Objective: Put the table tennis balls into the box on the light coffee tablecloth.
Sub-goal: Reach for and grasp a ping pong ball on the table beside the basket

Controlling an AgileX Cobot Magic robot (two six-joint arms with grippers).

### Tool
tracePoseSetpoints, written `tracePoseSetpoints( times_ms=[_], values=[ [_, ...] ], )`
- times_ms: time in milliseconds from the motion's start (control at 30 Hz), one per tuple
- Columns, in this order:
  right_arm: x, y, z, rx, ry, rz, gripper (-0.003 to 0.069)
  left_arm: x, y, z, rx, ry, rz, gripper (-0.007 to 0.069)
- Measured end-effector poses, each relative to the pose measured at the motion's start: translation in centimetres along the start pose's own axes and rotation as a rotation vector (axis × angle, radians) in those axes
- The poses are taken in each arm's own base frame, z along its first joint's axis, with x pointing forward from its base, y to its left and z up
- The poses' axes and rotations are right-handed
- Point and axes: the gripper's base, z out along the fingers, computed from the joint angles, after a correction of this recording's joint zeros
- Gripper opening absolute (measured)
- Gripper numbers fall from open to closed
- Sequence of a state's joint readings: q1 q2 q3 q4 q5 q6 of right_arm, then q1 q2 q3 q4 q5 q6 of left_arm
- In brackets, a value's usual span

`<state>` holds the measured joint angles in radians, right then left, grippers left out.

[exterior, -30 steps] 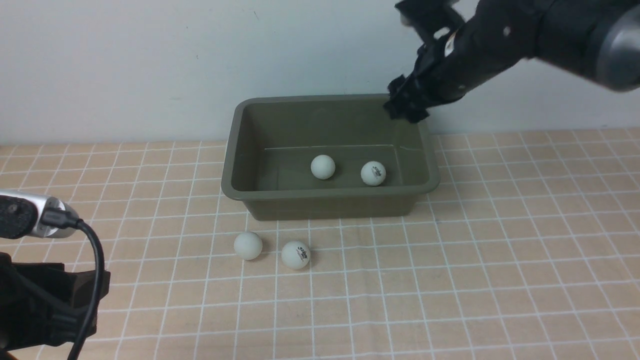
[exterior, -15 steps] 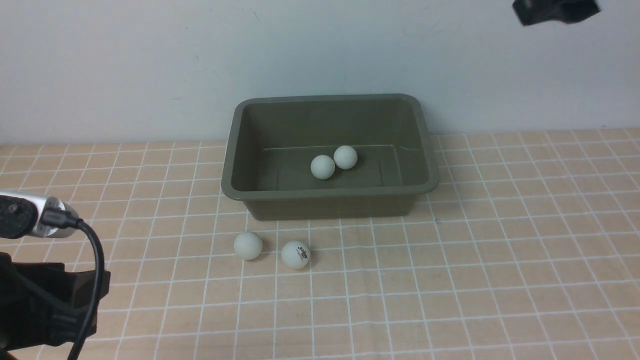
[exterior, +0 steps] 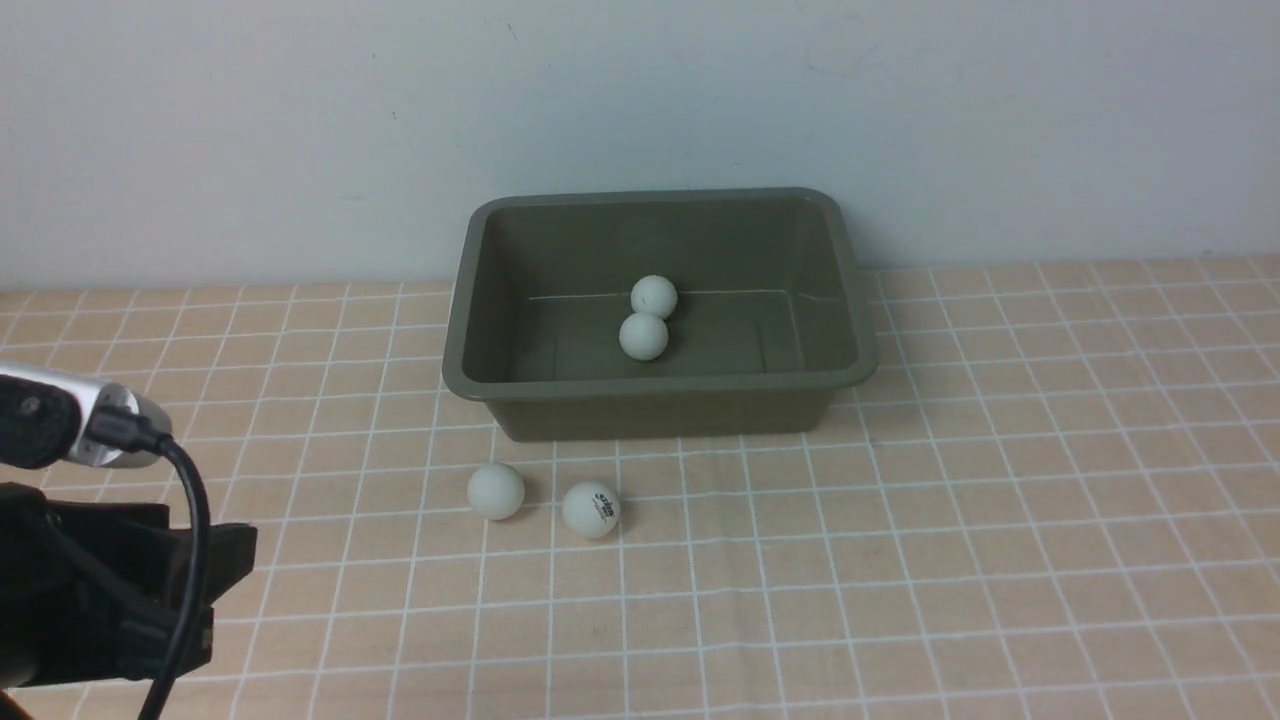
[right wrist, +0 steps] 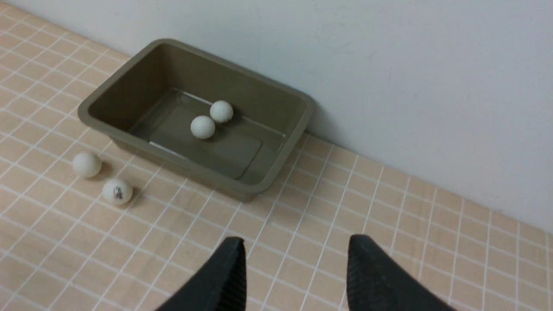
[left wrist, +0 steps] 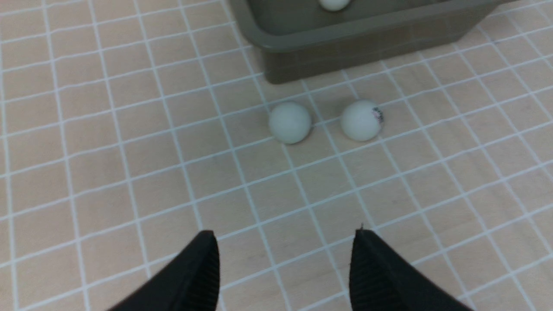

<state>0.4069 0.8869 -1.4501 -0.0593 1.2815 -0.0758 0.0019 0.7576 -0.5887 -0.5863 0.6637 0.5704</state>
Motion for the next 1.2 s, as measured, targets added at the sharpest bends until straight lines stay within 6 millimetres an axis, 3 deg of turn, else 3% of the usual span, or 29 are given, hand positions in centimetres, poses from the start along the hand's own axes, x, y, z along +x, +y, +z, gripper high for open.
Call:
tracePoseSetpoints(
  times_ms=[200,300,433,567,733,933,1200],
  values=[
    [4.7,1.0,0.8,-0.054,0.096,0.016,0.0306,-4.0,-0.5,0.4,0.118,0.093,0.014,0.0311],
    [5.7,1.2,1.3,-0.067,0.128,0.020,0.0306,-5.5,-0.1,1.4,0.142,0.156,0.026,0.0289],
    [6.8,1.4,2.3,-0.071,0.174,0.017,0.0306,-8.1,1.5,4.2,0.139,0.301,0.044,0.0236],
    [6.8,1.4,2.4,-0.071,0.173,0.017,0.0306,-9.3,2.8,7.4,0.140,0.408,-0.035,0.0204],
    [6.4,1.4,2.4,-0.068,0.130,0.019,0.0306,-8.7,3.6,10.9,0.206,0.521,-0.117,0.0193],
    [5.9,1.3,2.5,-0.063,0.076,0.014,0.0306,-7.6,2.9,14.2,0.308,0.571,-0.026,0.0200],
    [5.8,1.3,2.5,-0.062,0.057,0.001,0.0306,-6.6,2.3,18.7,0.191,0.563,0.019,0.0305]
  ],
)
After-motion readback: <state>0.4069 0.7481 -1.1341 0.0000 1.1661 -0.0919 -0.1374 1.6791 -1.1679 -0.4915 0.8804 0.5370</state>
